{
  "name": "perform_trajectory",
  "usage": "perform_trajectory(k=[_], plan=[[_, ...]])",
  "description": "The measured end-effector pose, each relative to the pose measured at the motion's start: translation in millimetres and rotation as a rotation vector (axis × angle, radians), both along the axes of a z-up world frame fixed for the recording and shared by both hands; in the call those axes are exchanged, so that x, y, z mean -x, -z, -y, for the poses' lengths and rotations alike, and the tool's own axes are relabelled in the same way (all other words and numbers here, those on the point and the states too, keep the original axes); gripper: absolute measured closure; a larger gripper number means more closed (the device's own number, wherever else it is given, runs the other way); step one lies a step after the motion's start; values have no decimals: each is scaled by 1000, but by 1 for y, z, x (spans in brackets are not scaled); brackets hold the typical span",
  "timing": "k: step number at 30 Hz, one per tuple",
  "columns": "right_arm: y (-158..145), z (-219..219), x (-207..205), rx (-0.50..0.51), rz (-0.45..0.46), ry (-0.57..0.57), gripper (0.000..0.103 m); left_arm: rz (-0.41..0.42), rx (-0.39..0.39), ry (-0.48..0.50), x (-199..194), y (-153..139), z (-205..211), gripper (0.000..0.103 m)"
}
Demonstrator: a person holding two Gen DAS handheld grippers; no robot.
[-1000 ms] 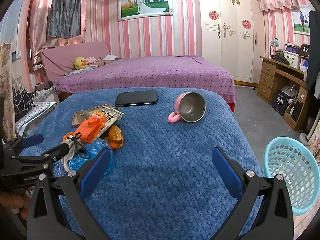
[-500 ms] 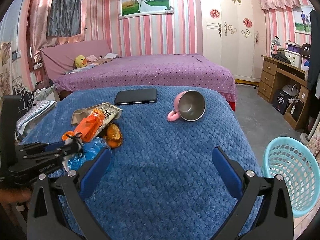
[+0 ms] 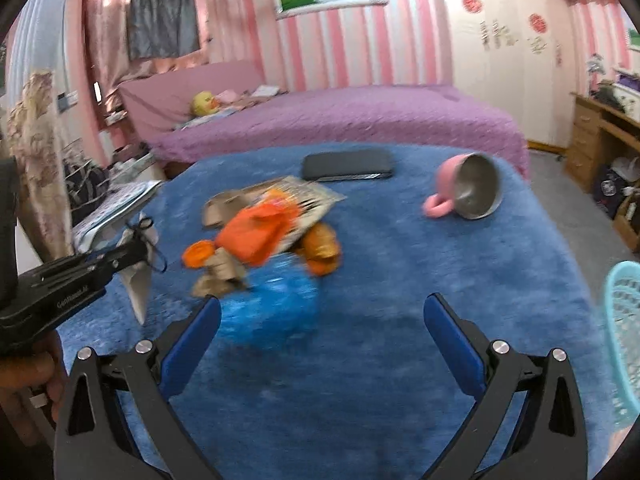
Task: Collect trash
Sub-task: 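Grasp the beige cloth with the left tool while the right tool grasps the blue plastic bag, then carry both items to the light-blue basket and open both tools to drop them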
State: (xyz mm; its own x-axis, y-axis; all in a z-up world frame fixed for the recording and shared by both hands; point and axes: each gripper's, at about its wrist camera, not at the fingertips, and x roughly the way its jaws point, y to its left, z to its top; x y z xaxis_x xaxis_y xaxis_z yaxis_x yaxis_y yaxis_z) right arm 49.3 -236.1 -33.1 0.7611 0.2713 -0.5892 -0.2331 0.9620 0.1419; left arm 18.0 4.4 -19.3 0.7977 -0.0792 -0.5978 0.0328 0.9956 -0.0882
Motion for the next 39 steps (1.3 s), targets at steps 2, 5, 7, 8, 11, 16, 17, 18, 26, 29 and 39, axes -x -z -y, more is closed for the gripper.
perform_trajectory(k=[2,5,7,8,11,16,17,18,26,29,39], plan=[[5,-13,-3,24,-7,-1,4,-1,3,-13,1,0,-8,89],[15,-35,-10,72,-26,-10,4,-2,4,-21,1,2,-15,89],[21,-43,-15,99,-40,-9,4,-3,0,-19,2,3,-17,89],[25,-49,-18,117,-51,-11,5,-4,2,-18,2,3,-18,89],[36,-59,-26,173,-80,-19,26,-4,1,-14,2,4,-19,89],[35,-53,-25,182,-98,-33,69,-1,10,-10,5,3,-20,89],[30,-49,-20,173,-79,-35,71,3,14,-10,5,3,-20,89],[26,-46,-16,171,-60,-35,72,9,15,-12,6,2,-20,89],[-11,7,13,112,69,19,73,93,56,26,20,-18,-5,89],[-21,33,16,95,94,64,73,126,77,73,23,-26,13,89],[-35,118,28,66,120,193,73,144,122,248,21,-33,109,89]])
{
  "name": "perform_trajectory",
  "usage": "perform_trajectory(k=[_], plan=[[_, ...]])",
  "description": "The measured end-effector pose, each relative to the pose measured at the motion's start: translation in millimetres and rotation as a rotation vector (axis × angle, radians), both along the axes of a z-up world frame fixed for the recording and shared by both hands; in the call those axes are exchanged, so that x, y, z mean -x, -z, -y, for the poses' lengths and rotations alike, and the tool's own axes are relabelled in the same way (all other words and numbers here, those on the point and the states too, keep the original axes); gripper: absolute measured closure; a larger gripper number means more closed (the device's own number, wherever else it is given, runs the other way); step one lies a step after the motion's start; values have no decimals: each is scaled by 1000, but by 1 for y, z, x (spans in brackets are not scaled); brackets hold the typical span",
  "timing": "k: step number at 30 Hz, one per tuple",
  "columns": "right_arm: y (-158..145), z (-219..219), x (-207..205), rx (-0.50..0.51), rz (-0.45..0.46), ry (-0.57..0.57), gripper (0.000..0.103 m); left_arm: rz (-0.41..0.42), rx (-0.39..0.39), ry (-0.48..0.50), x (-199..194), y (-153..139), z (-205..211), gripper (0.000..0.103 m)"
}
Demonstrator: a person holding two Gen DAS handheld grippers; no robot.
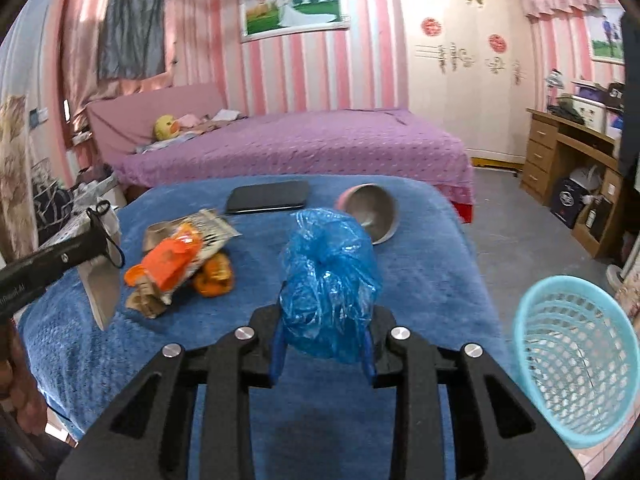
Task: Collect trash
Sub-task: 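Carry both items to the light-blue basket and open both tools to drop them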
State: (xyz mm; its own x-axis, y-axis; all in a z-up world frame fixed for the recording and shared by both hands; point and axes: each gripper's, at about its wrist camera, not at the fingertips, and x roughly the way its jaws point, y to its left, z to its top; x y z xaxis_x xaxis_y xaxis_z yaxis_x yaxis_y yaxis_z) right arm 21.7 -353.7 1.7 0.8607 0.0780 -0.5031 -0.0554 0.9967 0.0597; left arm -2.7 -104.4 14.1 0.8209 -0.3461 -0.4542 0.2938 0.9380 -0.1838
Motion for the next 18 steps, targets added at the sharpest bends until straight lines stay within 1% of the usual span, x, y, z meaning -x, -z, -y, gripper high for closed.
perform_trajectory(k=[4,8,13,18], plan=[[-4,33,7,2,14,50,73,-6,26,72,-2,0,41,89],[-5,71,14,20,21,120,73,1,15,130,-2,-6,83,89],[-7,108,20,53,36,209,73,15,-26,183,-8,-15,124,89],[-6,149,26,57,35,302,73,1,-13,253,-11,-21,167,89]])
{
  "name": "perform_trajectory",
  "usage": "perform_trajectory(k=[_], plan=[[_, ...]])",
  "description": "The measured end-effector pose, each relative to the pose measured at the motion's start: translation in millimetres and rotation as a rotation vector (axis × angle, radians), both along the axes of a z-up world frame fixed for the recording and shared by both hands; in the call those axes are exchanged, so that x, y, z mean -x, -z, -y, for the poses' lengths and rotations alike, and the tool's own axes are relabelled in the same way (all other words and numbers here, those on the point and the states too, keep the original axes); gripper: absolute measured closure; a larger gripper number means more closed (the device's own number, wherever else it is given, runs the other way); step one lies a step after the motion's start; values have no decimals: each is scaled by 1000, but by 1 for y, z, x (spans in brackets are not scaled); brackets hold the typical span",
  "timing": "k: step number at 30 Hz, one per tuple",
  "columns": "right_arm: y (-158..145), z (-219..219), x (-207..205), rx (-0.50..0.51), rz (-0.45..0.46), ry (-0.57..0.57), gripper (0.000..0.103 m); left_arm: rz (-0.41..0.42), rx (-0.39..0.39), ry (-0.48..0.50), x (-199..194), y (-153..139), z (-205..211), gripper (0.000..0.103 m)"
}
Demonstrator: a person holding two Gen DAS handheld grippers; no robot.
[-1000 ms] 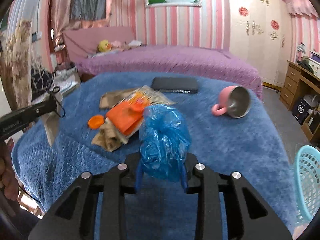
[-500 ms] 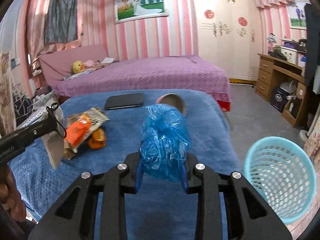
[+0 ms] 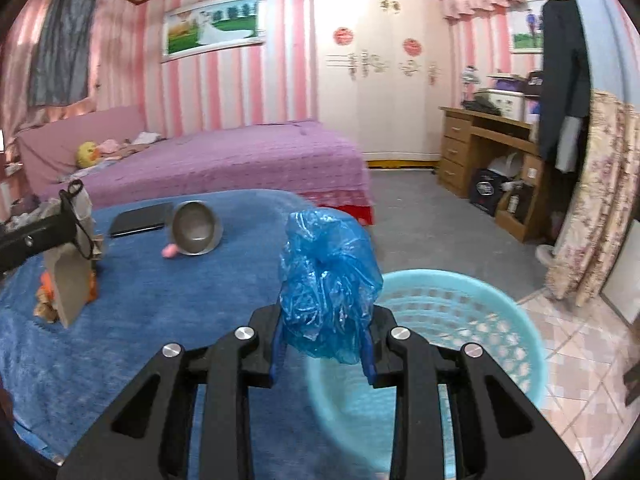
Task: Collect trash
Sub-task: 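Carry both items to the light-blue basket and open both tools to drop them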
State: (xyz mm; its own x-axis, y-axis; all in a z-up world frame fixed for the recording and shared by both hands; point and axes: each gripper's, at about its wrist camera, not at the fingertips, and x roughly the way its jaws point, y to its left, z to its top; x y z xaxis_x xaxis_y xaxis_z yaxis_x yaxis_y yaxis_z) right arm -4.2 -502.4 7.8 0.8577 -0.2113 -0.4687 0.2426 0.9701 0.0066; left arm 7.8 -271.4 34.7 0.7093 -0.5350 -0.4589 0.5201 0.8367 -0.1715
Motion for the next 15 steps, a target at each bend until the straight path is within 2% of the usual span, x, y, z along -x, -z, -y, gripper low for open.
perform_trajectory(k=[7,15], plan=[[5,55,7,-59,5,122,73,-9,0,108,-2,-1,59,89],[15,83,8,-77,-22,184,73,-62,52,230,-6,10,115,89]])
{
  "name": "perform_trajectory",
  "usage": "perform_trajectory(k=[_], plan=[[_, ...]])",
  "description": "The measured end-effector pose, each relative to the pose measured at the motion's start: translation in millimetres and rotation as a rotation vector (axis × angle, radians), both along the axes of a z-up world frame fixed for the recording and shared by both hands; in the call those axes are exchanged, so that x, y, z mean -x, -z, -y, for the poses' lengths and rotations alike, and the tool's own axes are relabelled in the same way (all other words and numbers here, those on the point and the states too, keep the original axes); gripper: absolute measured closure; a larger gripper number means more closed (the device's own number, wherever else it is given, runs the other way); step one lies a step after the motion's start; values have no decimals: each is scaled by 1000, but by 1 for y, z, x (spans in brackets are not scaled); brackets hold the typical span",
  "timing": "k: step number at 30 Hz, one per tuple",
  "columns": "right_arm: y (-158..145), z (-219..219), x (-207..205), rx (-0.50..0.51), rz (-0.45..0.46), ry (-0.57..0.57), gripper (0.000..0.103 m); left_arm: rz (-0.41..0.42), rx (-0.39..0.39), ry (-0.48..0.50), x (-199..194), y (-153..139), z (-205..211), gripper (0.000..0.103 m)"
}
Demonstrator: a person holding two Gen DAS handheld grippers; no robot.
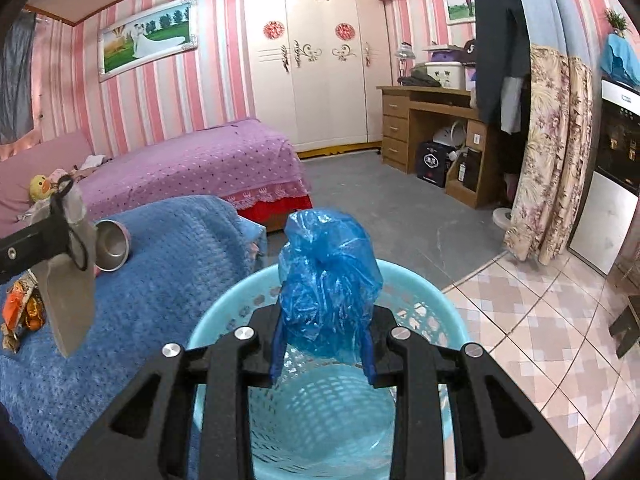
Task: Collect trash
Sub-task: 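Carry both items to the light-blue basket and open both tools to drop them, then move both tools back over the remaining trash on the blanket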
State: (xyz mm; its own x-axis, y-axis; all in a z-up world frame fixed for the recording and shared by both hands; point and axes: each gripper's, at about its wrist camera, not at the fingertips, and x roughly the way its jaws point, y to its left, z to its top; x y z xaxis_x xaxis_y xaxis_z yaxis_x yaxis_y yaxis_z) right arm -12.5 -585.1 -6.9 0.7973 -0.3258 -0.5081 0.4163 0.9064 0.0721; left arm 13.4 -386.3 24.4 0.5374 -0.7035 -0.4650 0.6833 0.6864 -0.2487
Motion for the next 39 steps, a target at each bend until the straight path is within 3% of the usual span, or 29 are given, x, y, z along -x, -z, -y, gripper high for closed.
perform_trajectory(k=[3,4,5,6,11,13,14,15,16,17,20,28,34,39], plan=[[1,9,2,-19,-4,19,68,-6,-5,38,2,5,19,88],[2,11,2,-23,-11,23,62,-11,-5,46,1,7,23,88],[2,11,2,-20,-14,39,44,-15,-8,56,1,9,28,88],[1,13,4,-15,-5,65,35,-18,-13,57,0,12,32,87],[-2,29,14,-31,31,185,28,-39,17,66,-2,10,42,78],[-2,35,17,-49,45,220,25,-55,25,86,-3,10,49,68],[-2,39,20,-63,51,240,25,-55,24,81,-2,10,51,56],[-1,40,21,-66,50,249,25,-50,22,70,-1,10,54,35],[0,43,21,-68,49,254,25,-51,30,65,-1,9,56,26],[1,44,21,-75,46,259,25,-52,47,55,-1,9,55,22],[1,39,20,-56,40,236,25,-42,43,29,-2,6,49,22],[-6,-3,-1,-4,43,97,24,66,-61,-139,-4,-3,-21,22],[-11,-42,-18,-3,43,-3,24,101,-130,-306,-12,-6,-124,22],[-16,-100,-37,15,47,-127,23,124,-207,-485,-19,-4,-210,20]])
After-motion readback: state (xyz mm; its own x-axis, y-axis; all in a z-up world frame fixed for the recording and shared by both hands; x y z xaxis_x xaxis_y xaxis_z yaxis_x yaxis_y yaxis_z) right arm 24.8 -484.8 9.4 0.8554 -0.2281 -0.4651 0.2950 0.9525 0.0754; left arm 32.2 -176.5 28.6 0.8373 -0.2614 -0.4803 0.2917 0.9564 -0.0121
